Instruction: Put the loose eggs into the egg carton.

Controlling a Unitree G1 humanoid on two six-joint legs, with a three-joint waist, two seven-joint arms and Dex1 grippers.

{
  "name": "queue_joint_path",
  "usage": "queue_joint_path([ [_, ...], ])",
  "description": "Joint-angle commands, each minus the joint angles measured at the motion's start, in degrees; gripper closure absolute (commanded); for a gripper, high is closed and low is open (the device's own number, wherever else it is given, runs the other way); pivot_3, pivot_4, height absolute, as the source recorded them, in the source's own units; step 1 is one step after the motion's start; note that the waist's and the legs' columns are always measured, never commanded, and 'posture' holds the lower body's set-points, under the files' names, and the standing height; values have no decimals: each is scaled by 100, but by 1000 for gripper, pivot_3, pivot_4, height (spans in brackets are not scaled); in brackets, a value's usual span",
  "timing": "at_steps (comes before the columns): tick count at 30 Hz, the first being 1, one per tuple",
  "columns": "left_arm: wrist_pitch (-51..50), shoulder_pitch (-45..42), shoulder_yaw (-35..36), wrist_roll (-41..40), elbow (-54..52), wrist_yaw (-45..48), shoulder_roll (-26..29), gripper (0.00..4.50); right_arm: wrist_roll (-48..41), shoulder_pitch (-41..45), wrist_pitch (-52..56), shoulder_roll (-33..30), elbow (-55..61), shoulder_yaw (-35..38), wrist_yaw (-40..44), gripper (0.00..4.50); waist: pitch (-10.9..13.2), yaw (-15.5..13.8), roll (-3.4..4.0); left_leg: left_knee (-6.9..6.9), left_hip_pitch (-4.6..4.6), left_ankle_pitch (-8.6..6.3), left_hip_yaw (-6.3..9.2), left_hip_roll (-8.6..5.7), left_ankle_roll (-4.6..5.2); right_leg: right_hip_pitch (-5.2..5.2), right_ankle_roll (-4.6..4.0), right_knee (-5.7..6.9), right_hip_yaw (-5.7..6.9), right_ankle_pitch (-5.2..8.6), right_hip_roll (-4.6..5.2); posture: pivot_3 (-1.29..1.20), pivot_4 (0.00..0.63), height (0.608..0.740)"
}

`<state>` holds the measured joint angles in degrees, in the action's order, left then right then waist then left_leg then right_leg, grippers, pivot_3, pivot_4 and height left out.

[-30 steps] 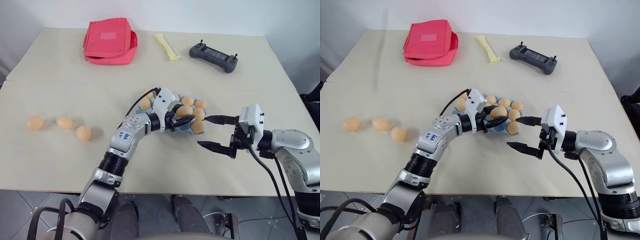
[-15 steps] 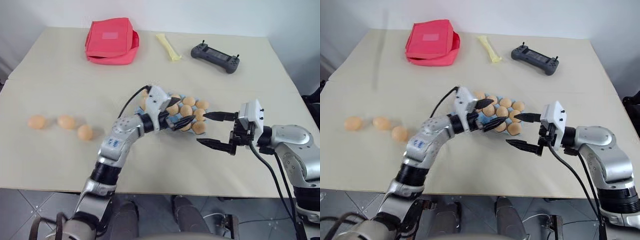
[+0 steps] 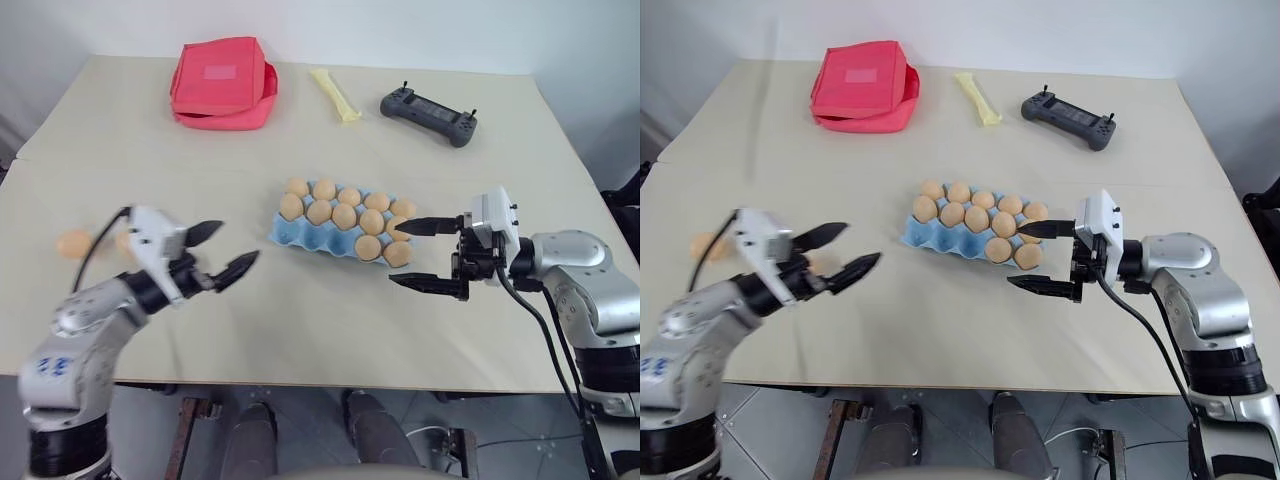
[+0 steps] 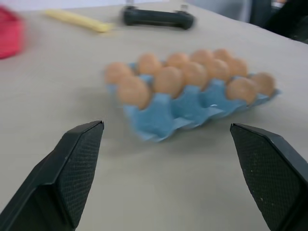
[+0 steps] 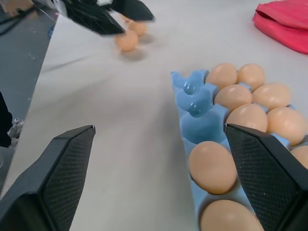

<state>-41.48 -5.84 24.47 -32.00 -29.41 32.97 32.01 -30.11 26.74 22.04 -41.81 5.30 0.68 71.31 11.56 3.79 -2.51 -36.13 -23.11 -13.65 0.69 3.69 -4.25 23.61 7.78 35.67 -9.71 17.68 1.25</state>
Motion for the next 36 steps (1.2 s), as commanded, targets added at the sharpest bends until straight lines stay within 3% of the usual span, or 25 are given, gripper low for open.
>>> queue_joint_path([
  [1, -285, 278, 701, -207, -295, -359, 175, 20, 30, 200, -187, 50, -131, -38, 168, 0, 0, 11, 0, 0, 0, 0, 0, 0, 0, 0, 0, 0, 0, 0, 0, 0, 150, 740],
  [10, -1378, 1461, 1856, -374, -655, -1157, 267, 20, 120, 500, -274, 126, -483, -229, 414, 0, 1, 124, -1, 9, -1, -4, -2, -1, -3, 5, 0, -2, 3, 0, 6, 0, 150, 740],
  [15, -1623, 1613, 2020, -460, -672, -1271, 346, 20, 141, 595, -263, 147, -562, -258, 499, 0, 1, 130, -1, 6, -1, -5, -2, -1, -5, 6, -9, -2, 3, 5, 6, 0, 150, 740],
  [28, -1300, 290, 468, 102, 485, -1509, 483, 20, 154, 469, -151, 93, -343, -148, 452, 0, 1, 137, -3, 12, -3, -9, -3, -1, -11, 7, 2, -8, 3, -2, 6, 0, 150, 740],
  [36, -1089, -35, -175, 600, 1179, -1468, 616, 20, 108, 218, -40, -4, -65, 15, 290, 0, 1, 116, -3, 18, -3, -18, -3, -1, -16, 13, 38, -2, 7, -19, 6, 0, 150, 740],
])
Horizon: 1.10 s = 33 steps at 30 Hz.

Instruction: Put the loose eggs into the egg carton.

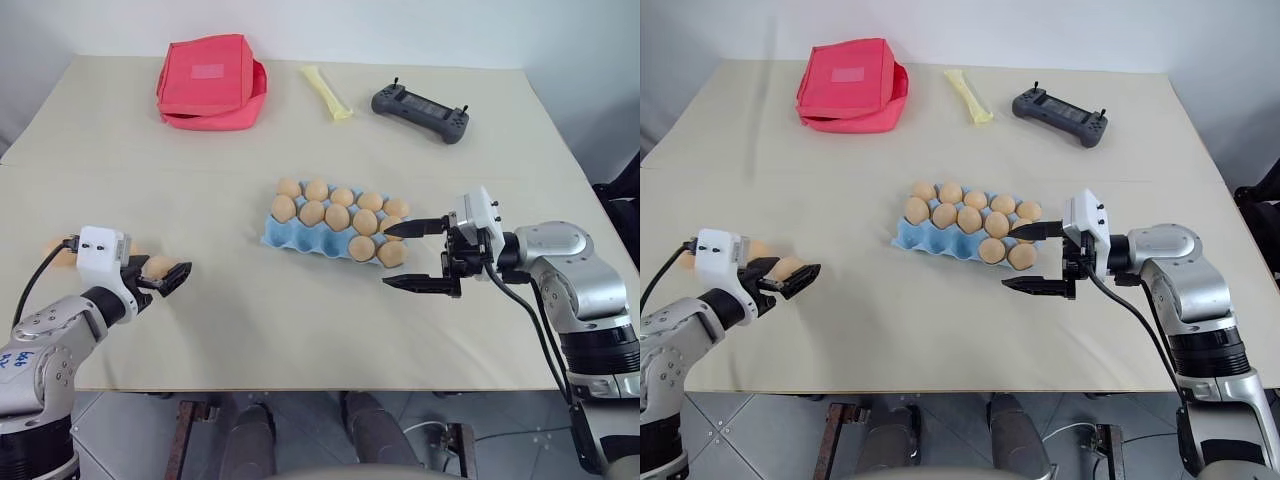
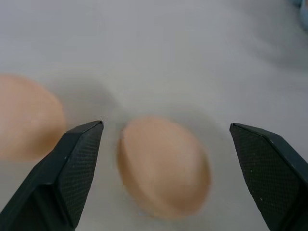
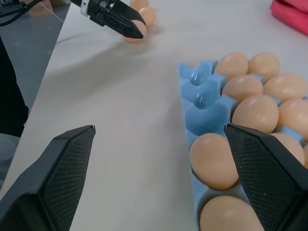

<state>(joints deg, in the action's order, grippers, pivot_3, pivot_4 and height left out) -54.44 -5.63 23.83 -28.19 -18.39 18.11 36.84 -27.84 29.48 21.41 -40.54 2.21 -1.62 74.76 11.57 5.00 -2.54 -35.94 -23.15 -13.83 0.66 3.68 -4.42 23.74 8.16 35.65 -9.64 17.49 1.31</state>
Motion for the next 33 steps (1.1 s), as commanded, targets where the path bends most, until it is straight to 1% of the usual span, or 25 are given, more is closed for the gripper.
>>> queue_joint_path([
  [1, 272, -86, -191, 286, 147, 51, 153, 200, -127, -79, 32, -139, 272, 258, -75, 0, 0, -10, 0, 0, 0, 0, 0, 0, 0, 0, 0, 0, 0, 0, 0, 0, 150, 740],
  [3, 267, -194, -274, 297, 190, 83, 134, 596, -149, -122, 60, -166, 328, 286, -116, 0, 0, -16, 0, -1, 0, 0, 0, 0, 0, -1, 0, 0, 0, 0, 0, 0, 150, 740],
  [9, -206, -712, -358, -41, -213, 203, 155, 2455, -203, -271, 127, -268, 500, 383, -226, 0, 0, -22, -1, -9, -1, 0, 0, -1, 0, -4, -1, 0, 0, 0, 0, 0, 150, 740],
  [11, -314, -933, -444, -144, -325, 257, 129, 2675, -199, -302, 126, -273, 525, 410, -257, 0, 0, -22, -1, -8, -1, 0, 0, -1, 0, -4, 0, 0, 0, 0, 0, 0, 150, 740],
  [13, -309, -1188, -542, -192, -356, 273, 40, 2749, -199, -343, 112, -274, 554, 426, -290, 0, 0, -23, -1, -6, -1, 0, 1, 0, 0, -3, 15, 1, 1, -8, 0, 0, 150, 740],
  [14, -324, -1329, -605, -231, -359, 283, -5, 2771, -202, -365, 102, -276, 573, 436, -310, 0, 0, -25, 0, -6, -2, 0, 1, -1, 0, -3, 38, 1, 1, -20, 0, 0, 150, 740],
  [19, -16, -2039, -1083, -215, -131, 478, -290, 2788, -243, -504, 91, -287, 707, 519, -435, 0, 0, -29, 0, -8, -2, 0, 2, -1, 0, -5, 41, 1, 1, -22, 0, 0, 150, 740],
  [22, 376, -2470, -1447, -133, 212, 686, -594, 2788, -242, -580, 76, -291, 757, 546, -500, 0, 0, -43, 0, -9, -2, 1, 2, -1, 0, -5, 43, 1, 2, -23, -1, 0, 150, 740],
  [26, 892, -3007, -2114, 82, 920, 1055, -1057, 2788, -218, -657, 44, -265, 828, 586, -608, 0, 0, -53, 0, -12, -2, 1, 2, -2, 1, -6, 45, 2, 2, -24, -1, 0, 150, 740],
  [33, 1603, -3529, -2907, 359, 1930, 1839, -1574, 2788, -271, -953, 103, -310, 1132, 781, -867, 0, 0, -37, 0, -8, -3, 1, 2, -2, 1, -5, 47, 2, 1, -24, -3, 0, 150, 740],
])
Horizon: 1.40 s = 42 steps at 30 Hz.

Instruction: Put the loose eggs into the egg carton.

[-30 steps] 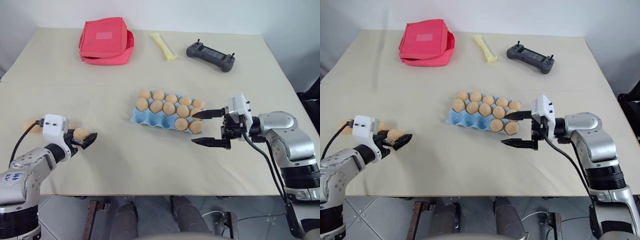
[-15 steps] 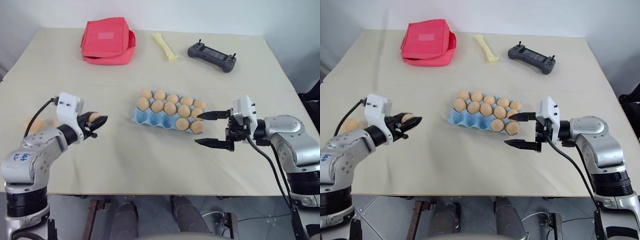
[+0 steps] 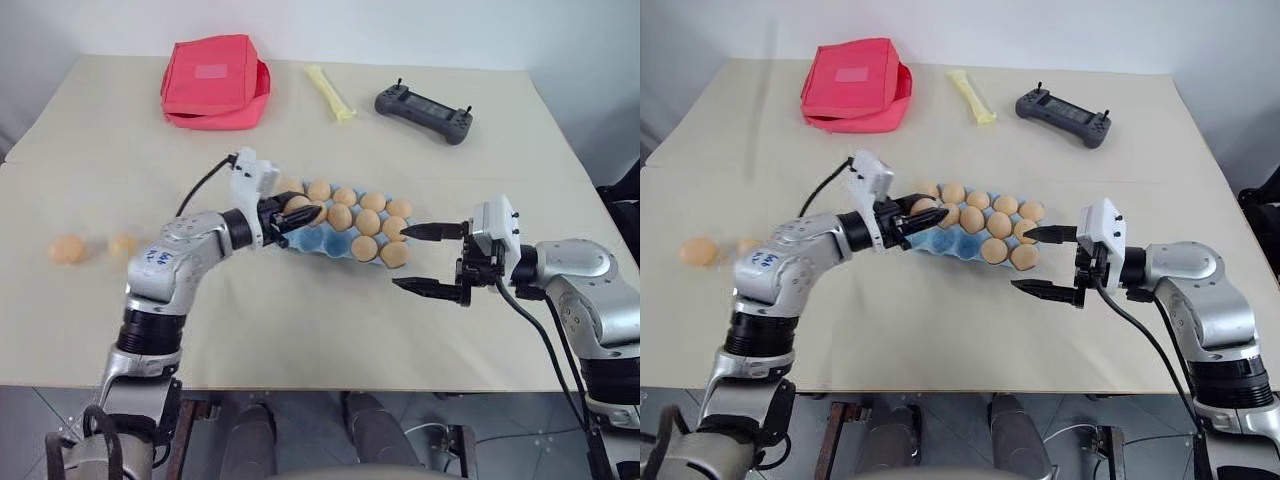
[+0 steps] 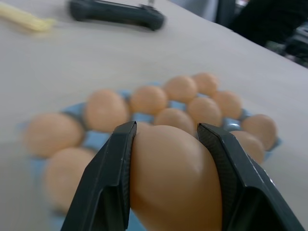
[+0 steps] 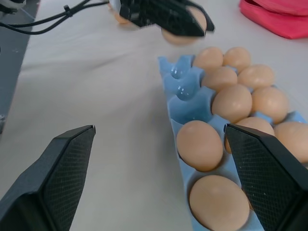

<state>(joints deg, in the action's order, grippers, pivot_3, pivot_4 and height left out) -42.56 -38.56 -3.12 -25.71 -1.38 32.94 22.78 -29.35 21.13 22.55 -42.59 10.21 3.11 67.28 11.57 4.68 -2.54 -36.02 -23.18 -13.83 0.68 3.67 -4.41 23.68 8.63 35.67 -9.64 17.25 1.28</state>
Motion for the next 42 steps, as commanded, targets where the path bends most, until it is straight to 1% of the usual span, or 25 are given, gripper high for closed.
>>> queue_joint_path([
  [1, 549, -329, -317, 157, 407, 483, -268, 2788, -137, -211, 0, -120, 409, 365, -172, 0, 0, -23, 0, 0, 0, 0, 0, 0, 0, 0, 0, 0, 0, 0, 0, 0, 150, 740],
  [9, 1350, -727, -460, 408, 1298, 949, -735, 2788, -223, -664, 112, -154, 846, 616, -477, 0, 0, -129, 0, -7, -2, 1, 0, -2, 2, -1, 4, 0, -1, -2, -1, 0, 150, 740],
  [13, 1342, -800, -607, 660, 1525, 968, -772, 2788, -258, -775, 152, -167, 967, 669, -589, 0, 0, -143, 0, -6, -1, 1, 0, -2, 2, -1, 4, 0, -2, -2, -1, 0, 150, 740],
  [15, 1339, -778, -614, 714, 1529, 994, -790, 2080, -284, -813, 160, -192, 998, 691, -607, 0, 0, -154, 0, -6, -2, 1, 1, -2, 2, -1, 4, 0, -2, -2, -1, 0, 150, 740],
  [17, 1313, -776, -593, 746, 1524, 975, -813, 1527, -306, -826, 160, -216, 1000, 707, -613, 0, 0, -160, 0, -7, -4, 1, 1, -2, 2, -2, 4, -1, -3, -2, -1, 0, 150, 740],
  [18, 1311, -779, -576, 758, 1517, 965, -818, 1131, -308, -819, 159, -221, 996, 703, -621, 0, 0, -160, 0, -8, -3, 1, 1, -2, 2, -2, 5, -1, -3, -2, -1, 0, 150, 740],
  [21, 1319, -812, -515, 778, 1480, 918, -857, 214, -310, -795, 147, -231, 973, 670, -615, 0, 0, -159, 0, -6, -2, 1, 1, -2, 3, -2, 5, 1, -2, -2, -1, 0, 150, 740],
  [22, 1327, -814, -494, 774, 1449, 907, -874, 7, -312, -789, 139, -232, 969, 654, -612, 0, 0, -159, 0, -7, -2, 2, 1, -2, 3, -2, 5, 2, -2, -2, -1, 0, 150, 740],
  [27, 1560, -826, -231, 760, 1218, 650, -941, 7, -339, -707, 131, -233, 926, 578, -543, 0, 0, -158, 0, -8, -2, 2, 1, -2, 3, -2, 6, 2, -2, -3, -1, 0, 150, 740],
  [31, 1634, -885, 205, 686, 874, 422, -743, 7, -315, -567, 66, -247, 748, 476, -334, 0, 0, -148, 0, -7, -2, 2, 1, -2, 3, -1, 6, 5, -2, -3, -1, 0, 150, 740],
  [33, 1468, -881, 525, 683, 599, 186, -499, 7, -297, -414, 12, -211, 601, 389, -218, 0, 0, -142, 0, -7, -1, 2, 2, -2, 4, -1, 6, 7, -2, -3, -2, 0, 150, 740],
  [36, 1127, -546, 868, 758, 46, 25, 89, 7, -308, -155, -34, -127, 398, 224, -15, 0, 0, -114, 1, -7, 1, 3, 1, -1, 4, 0, 7, 12, -2, -3, -2, 0, 150, 740],
  [39, 680, -10, 1325, 734, -414, -184, 660, 7, -281, 113, -95, -34, 153, 56, 155, 0, -1, -102, 4, -3, 8, 3, 2, 0, 4, 0, 4, 19, -2, -1, -3, 0, 150, 740],
  [42, 223, 726, 1932, 639, -957, -395, 1072, 7, -237, 370, -171, 72, -124, -101, 317, 0, 0, -104, 3, -7, 6, 3, 2, 1, 4, 0, 4, 21, -2, 0, -2, 0, 150, 740],
])
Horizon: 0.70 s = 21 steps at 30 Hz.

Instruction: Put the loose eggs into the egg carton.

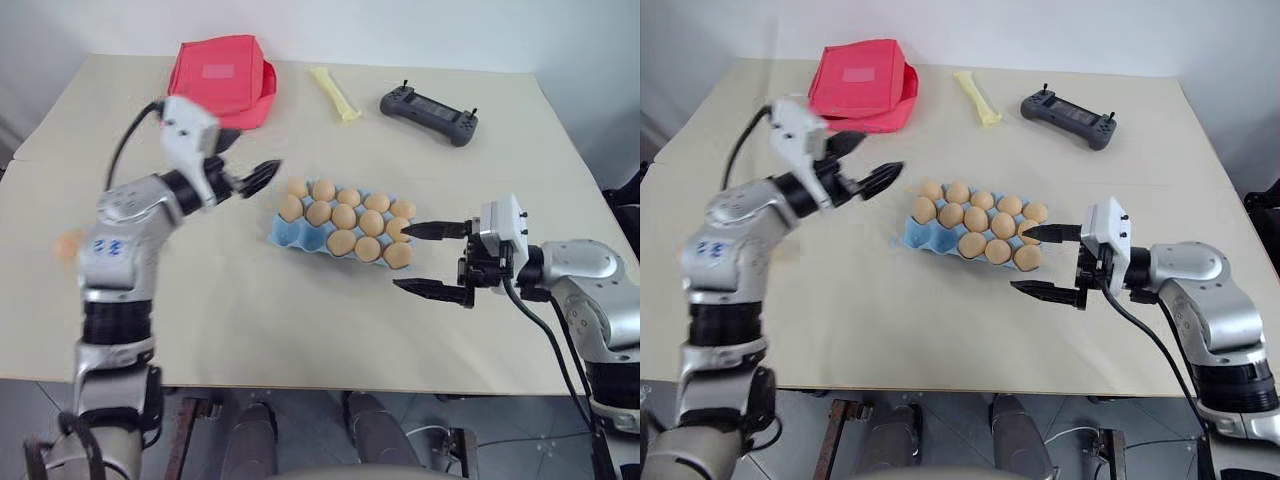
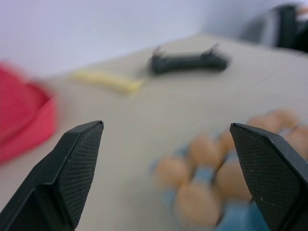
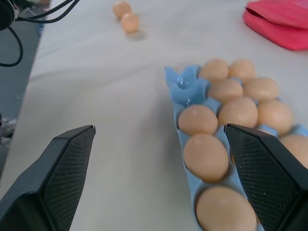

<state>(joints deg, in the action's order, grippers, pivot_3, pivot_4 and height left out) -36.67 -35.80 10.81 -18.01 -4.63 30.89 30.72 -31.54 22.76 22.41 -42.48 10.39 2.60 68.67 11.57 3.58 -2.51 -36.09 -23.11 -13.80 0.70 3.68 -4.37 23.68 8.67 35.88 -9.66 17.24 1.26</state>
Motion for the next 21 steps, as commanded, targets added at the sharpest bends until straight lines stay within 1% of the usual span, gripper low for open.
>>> queue_joint_path([
  [1, -524, 752, 776, -171, -853, -259, 372, 7, 16, 294, -189, 100, -250, -112, 237, 0, 0, -2, 0, -2, -2, 0, 0, 0, 0, 0, 0, 0, 0, 0, 1, 0, 150, 740],
  [5, -1021, 1732, 1680, -323, -1536, -595, 457, 7, 122, 610, -320, 250, -639, -336, 419, 0, 3, -22, -5, -3, -3, 0, 1, 0, 0, 0, -3, 0, 3, 2, 2, 0, 150, 740],
  [8, -1264, 2322, 2186, -395, -1849, -760, 438, 7, 193, 812, -407, 356, -876, -455, 529, 0, 3, -27, -5, -3, -2, 0, 3, 0, 0, 0, -7, 0, 6, 3, 3, 0, 150, 740],
  [15, -1930, 3742, 3442, -933, -2748, -842, 167, 7, 307, 1080, -513, 491, -1214, -576, 695, 0, 2, 45, -6, 3, -1, -1, 3, 1, -2, 2, -26, -2, 8, 14, 5, 0, 150, 740],
  [18, -2002, 4150, 3740, -1036, -2829, -845, 121, 7, 324, 1113, -520, 506, -1255, -588, 749, 0, 3, 73, -6, 3, -1, -3, 2, 0, -4, 1, -34, -2, 9, 18, 7, 0, 150, 740],
  [21, -1963, 4239, 3840, -1084, -2758, -927, 124, 7, 328, 1144, -523, 508, -1285, -586, 784, 0, 3, 107, -6, 0, 0, -2, 3, 0, -4, 1, -85, -2, 9, 45, 6, 0, 150, 740],
])
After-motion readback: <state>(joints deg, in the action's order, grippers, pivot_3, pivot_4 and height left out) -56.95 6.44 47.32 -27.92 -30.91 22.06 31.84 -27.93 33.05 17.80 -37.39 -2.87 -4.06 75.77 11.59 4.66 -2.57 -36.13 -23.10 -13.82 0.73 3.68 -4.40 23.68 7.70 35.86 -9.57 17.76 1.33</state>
